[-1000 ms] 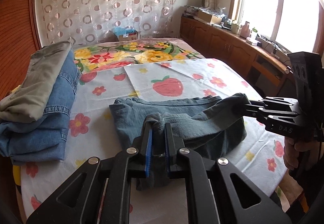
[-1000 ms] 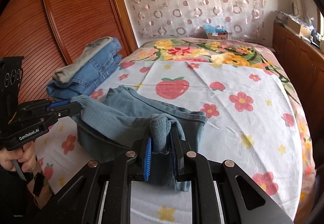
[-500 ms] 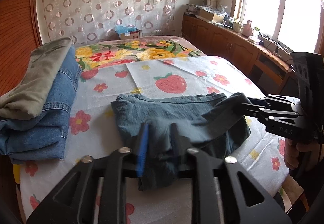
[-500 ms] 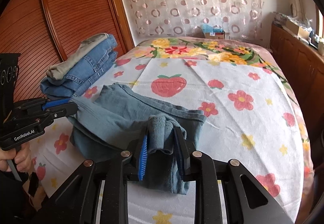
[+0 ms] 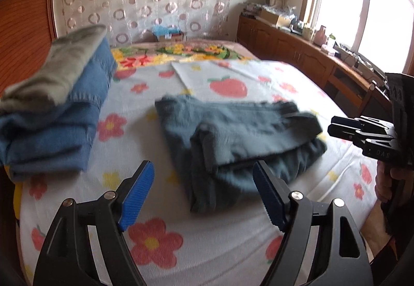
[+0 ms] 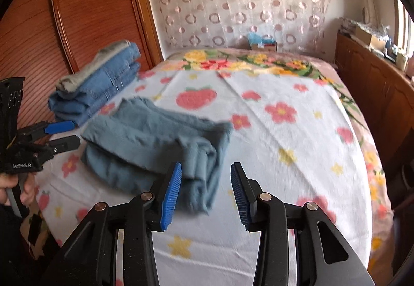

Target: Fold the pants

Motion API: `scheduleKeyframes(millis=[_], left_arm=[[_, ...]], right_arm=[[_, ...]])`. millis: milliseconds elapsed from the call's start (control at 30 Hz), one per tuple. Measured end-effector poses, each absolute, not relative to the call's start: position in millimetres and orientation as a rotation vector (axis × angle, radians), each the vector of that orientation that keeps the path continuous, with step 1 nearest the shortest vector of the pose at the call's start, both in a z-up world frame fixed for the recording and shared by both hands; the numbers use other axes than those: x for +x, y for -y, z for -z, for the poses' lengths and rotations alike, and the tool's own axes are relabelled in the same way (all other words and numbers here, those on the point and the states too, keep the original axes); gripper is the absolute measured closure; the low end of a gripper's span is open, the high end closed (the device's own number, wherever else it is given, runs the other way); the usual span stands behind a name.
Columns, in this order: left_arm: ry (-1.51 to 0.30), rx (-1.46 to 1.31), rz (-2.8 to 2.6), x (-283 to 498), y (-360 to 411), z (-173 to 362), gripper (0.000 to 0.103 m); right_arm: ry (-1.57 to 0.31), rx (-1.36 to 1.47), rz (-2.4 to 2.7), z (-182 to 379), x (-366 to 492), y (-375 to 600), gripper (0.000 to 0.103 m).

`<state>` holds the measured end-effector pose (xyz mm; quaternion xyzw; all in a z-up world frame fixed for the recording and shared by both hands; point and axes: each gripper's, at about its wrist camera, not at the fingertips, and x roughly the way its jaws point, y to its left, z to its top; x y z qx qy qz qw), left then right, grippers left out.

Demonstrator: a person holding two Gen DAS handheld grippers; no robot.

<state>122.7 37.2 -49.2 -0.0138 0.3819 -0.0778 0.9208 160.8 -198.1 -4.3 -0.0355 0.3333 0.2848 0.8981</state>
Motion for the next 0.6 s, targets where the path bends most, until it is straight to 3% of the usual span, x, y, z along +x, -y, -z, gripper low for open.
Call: scheduleKeyframes(millis=[333,600], left_arm=[[-0.843,0.026,0.164,126.1,-29.9,70.7,0.024],[-0.87,0.027,0.139,130.2,-35.6,80.0,0.024]], right_arm=[[-0.786,-0.055,-0.651,20.2,167.2,196.7,0.062],[-0.814,-0.083,-0.67,21.8,176.9,196.5,0.07]])
